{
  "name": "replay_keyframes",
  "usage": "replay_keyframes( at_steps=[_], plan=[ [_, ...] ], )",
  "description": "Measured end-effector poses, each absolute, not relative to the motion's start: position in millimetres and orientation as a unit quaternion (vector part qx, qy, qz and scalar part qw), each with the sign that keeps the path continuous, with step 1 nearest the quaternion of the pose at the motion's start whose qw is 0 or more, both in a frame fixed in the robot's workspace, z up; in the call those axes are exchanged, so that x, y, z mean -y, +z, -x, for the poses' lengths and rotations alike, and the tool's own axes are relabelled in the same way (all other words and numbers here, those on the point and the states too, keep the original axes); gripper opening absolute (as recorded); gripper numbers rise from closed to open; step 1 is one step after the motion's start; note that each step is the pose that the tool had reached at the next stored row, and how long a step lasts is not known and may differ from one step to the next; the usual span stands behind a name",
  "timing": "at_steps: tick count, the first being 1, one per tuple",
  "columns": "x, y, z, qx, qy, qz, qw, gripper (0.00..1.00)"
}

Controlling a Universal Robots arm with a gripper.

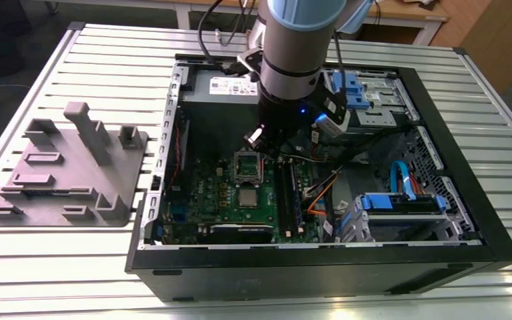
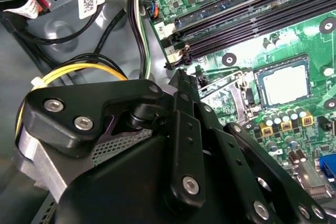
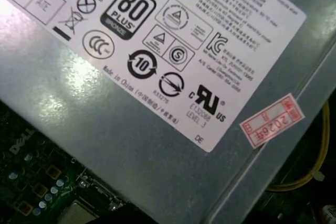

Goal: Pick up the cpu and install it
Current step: 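Close the cpu cover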

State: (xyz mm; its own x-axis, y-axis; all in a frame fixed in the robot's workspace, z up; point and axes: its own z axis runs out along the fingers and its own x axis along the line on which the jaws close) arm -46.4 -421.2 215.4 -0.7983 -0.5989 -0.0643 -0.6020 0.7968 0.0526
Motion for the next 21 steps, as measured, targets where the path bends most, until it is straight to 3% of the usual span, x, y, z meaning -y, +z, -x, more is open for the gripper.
replay_keyframes(
  at_steps=[21],
  plan=[
    [414.5,201.6,48.3,-0.949,0.036,0.312,0.023,0.10]
  ],
)
